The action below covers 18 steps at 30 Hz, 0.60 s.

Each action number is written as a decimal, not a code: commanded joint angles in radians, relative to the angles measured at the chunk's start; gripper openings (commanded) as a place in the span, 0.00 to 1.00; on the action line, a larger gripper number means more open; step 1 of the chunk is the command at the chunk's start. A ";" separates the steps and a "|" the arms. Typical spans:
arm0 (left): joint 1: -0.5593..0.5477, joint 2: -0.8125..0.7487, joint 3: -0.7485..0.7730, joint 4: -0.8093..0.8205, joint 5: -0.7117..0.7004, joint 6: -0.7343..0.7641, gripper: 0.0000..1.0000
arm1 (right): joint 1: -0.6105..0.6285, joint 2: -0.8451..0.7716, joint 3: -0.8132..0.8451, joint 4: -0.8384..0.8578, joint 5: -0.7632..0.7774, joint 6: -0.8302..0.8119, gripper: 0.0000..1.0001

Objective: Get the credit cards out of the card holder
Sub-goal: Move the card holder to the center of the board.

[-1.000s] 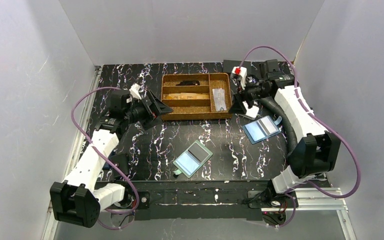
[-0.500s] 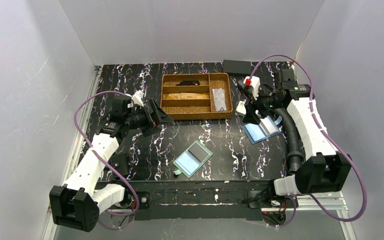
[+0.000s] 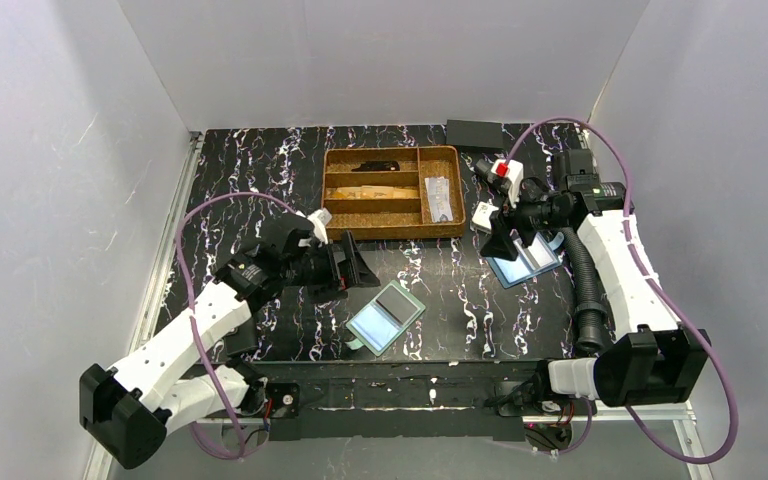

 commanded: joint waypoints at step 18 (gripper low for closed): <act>-0.224 -0.035 -0.048 -0.203 -0.342 -0.294 0.98 | -0.005 -0.096 -0.210 0.006 -0.045 0.028 0.85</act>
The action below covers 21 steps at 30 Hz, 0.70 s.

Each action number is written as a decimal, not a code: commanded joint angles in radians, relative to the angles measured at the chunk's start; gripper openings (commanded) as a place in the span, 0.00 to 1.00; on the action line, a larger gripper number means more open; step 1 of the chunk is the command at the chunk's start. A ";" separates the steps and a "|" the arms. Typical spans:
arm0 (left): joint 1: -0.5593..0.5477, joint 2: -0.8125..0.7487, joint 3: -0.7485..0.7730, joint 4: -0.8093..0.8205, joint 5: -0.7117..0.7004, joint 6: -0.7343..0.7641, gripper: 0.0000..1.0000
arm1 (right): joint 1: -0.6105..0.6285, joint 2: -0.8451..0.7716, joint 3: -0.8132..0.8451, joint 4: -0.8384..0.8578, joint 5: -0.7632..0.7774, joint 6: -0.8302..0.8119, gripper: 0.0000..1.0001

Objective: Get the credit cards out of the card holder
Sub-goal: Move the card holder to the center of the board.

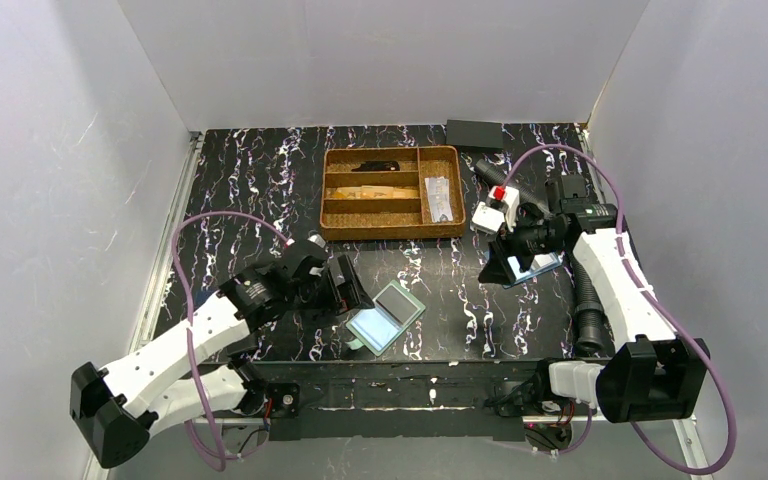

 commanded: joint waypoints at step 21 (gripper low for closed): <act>-0.133 0.230 0.001 -0.016 -0.092 -0.321 0.95 | -0.005 -0.018 -0.085 0.066 -0.028 0.017 0.86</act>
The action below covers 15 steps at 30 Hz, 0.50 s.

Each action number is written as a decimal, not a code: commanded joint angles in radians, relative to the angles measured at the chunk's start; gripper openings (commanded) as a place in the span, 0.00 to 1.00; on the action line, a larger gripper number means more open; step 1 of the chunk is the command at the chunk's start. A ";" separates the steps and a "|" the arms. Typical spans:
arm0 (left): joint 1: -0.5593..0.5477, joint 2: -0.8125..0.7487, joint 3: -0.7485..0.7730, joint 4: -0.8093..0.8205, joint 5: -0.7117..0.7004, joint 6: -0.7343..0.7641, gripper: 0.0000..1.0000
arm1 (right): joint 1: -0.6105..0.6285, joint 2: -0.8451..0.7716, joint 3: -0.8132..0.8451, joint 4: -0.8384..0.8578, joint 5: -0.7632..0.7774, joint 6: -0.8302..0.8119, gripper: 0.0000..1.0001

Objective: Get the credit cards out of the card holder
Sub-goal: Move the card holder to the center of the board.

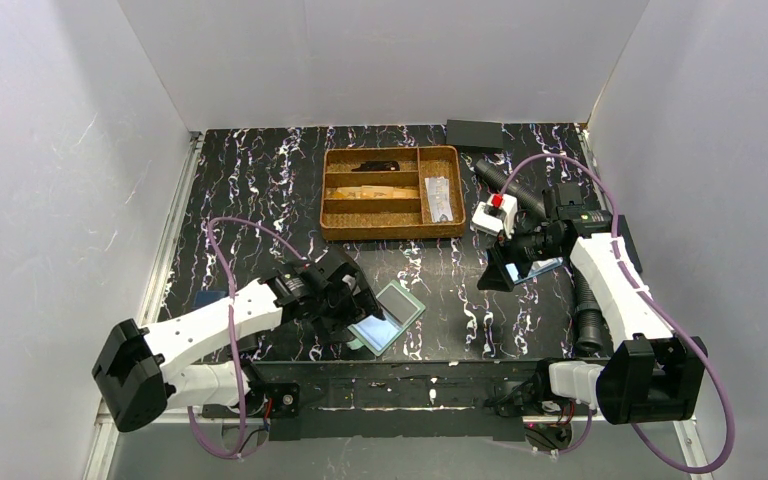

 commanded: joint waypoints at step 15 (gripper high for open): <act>-0.069 0.065 -0.004 -0.105 -0.133 -0.195 0.79 | -0.005 -0.030 -0.052 0.028 -0.052 0.008 0.86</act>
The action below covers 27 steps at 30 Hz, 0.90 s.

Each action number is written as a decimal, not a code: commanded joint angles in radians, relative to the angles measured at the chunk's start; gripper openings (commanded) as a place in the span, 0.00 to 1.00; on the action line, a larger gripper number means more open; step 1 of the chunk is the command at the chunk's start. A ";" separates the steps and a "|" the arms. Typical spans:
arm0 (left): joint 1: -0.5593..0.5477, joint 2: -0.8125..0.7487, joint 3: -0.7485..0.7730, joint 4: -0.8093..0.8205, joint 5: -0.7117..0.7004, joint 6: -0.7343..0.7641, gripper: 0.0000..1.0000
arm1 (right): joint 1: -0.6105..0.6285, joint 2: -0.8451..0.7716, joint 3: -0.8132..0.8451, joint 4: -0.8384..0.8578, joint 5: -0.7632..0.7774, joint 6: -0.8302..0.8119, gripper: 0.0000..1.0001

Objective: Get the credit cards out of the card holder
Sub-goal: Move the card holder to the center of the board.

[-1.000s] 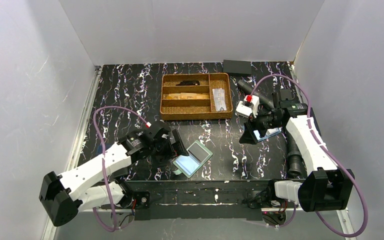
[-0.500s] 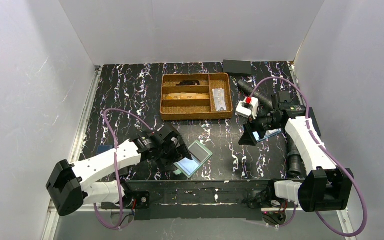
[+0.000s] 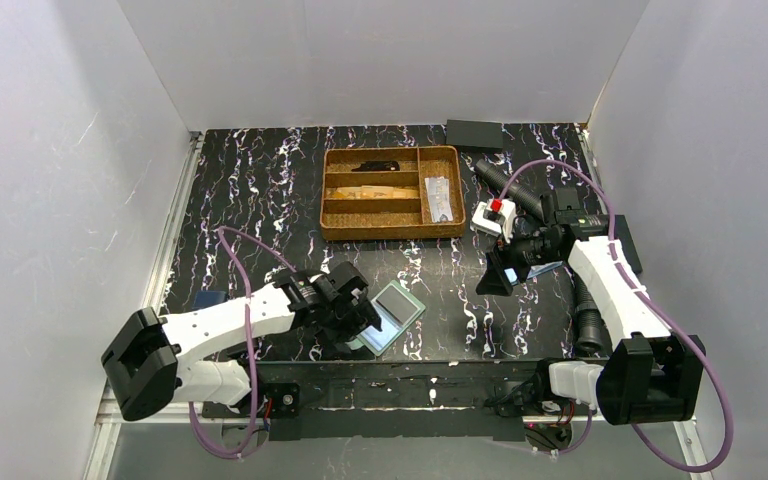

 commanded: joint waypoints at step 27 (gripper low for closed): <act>0.026 0.092 -0.004 -0.080 -0.098 0.000 0.25 | -0.005 0.005 0.022 -0.020 -0.030 -0.003 0.86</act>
